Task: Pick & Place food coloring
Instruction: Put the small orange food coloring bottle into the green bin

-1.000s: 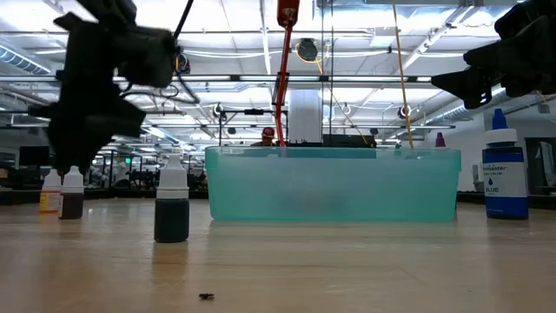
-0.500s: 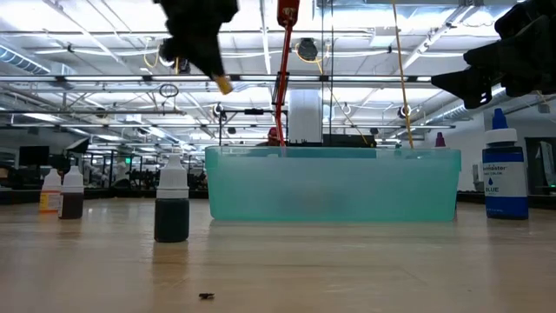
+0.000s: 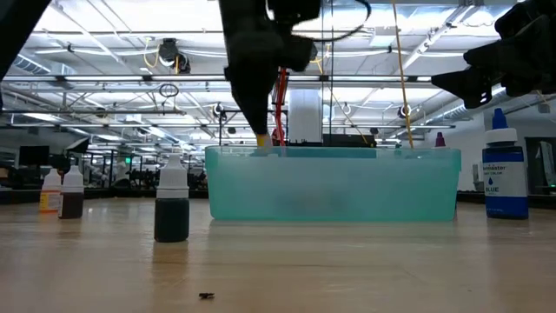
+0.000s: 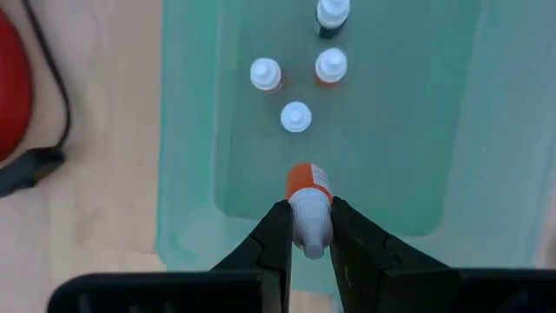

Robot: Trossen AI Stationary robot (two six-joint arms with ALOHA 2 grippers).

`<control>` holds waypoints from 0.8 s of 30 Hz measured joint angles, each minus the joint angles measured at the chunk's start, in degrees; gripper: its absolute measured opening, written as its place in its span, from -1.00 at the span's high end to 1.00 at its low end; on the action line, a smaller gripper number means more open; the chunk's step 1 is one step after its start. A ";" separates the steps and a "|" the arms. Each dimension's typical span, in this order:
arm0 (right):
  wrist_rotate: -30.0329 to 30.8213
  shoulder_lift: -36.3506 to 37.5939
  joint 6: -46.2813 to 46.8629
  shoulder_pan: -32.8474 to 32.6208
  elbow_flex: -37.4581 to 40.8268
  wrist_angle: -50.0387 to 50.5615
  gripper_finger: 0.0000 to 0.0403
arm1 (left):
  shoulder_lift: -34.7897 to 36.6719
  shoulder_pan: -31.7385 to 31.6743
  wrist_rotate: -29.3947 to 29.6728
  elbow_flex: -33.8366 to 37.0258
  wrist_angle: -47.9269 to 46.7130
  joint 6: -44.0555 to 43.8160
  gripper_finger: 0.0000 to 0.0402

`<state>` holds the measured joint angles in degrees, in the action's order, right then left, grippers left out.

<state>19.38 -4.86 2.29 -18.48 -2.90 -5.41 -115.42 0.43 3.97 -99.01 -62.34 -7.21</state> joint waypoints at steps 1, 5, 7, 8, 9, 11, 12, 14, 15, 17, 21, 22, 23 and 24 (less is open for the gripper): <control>0.02 0.00 0.01 0.01 0.00 0.00 -0.56 | -0.89 -0.24 0.01 -0.01 -0.17 0.12 0.71; 0.00 0.00 0.00 0.00 0.00 0.00 -0.56 | -3.48 -1.62 0.48 0.81 -0.97 -0.04 0.71; 0.02 0.00 0.02 0.02 -0.02 0.00 -0.56 | -4.33 -2.36 0.55 1.66 -0.84 -0.40 0.71; 0.02 0.00 0.02 0.01 0.00 0.00 -0.56 | -4.64 -2.78 0.55 2.08 -0.96 -0.47 0.71; 0.02 0.00 0.02 0.01 0.00 0.01 -0.56 | -5.02 -3.13 0.55 2.38 -0.95 -0.71 0.71; 0.00 0.00 0.00 0.02 0.00 0.00 -0.56 | -5.48 -3.68 0.52 2.63 -0.62 -0.73 0.71; 0.02 0.00 0.01 0.02 0.00 0.01 -0.56 | -5.48 -3.94 0.52 2.85 -0.24 -0.73 0.71; 0.02 0.00 0.00 0.01 -0.01 0.01 -0.56 | -5.38 -4.38 0.11 3.47 1.16 -0.59 0.71; 0.01 0.00 0.02 0.02 -0.01 0.02 -0.56 | -5.38 -4.54 -0.49 3.74 1.62 -0.58 0.71; 0.02 0.00 0.02 0.01 0.00 0.02 -0.56 | -5.42 -4.93 -1.60 3.97 2.02 -0.56 0.71; 0.02 0.00 0.00 0.02 0.00 0.02 -0.56 | -5.31 -5.36 -2.60 5.73 4.30 -0.41 0.71; 0.02 0.00 0.01 0.00 -0.01 0.02 -0.56 | -5.33 -5.44 -2.64 6.31 5.10 -0.40 0.71; 0.02 0.00 0.01 0.02 -0.01 0.02 -0.56 | -5.24 -5.53 -2.72 6.76 5.54 -0.41 0.71; 0.02 0.00 0.02 0.02 0.00 0.01 -0.56 | -5.20 -5.58 -2.83 6.87 5.57 -0.44 0.71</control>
<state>19.40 -4.86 2.31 -18.46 -2.90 -5.40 -120.62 -5.15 1.13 -92.14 -56.77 -7.65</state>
